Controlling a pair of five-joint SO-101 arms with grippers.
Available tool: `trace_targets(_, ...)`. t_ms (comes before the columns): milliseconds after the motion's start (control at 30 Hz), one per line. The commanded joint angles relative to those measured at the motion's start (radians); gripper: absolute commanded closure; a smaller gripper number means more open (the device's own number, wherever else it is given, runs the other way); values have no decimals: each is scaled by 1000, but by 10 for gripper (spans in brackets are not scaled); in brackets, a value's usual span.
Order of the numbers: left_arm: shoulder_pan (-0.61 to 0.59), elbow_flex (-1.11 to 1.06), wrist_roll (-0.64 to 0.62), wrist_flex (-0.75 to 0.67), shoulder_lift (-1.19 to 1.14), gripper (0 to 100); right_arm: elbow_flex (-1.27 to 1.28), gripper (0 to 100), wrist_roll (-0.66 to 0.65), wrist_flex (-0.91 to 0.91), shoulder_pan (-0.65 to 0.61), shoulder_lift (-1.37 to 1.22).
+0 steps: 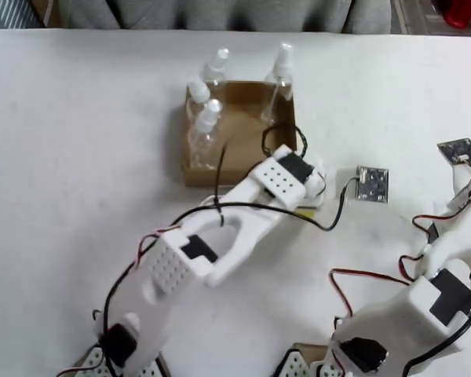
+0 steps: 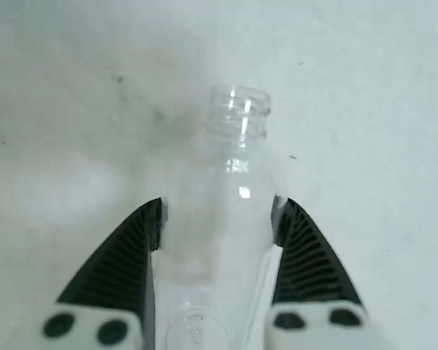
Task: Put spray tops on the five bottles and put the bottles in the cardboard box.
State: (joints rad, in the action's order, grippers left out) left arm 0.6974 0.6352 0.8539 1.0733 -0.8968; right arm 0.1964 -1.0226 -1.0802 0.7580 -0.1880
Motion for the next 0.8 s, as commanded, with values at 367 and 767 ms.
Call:
trace_targets(367,39,390,5,614,-88,980,-41,982,-72,-13,15,13)
trace_targets(767,-18,385,-247,718,31,980,-43,982,-72,-58,15,13)
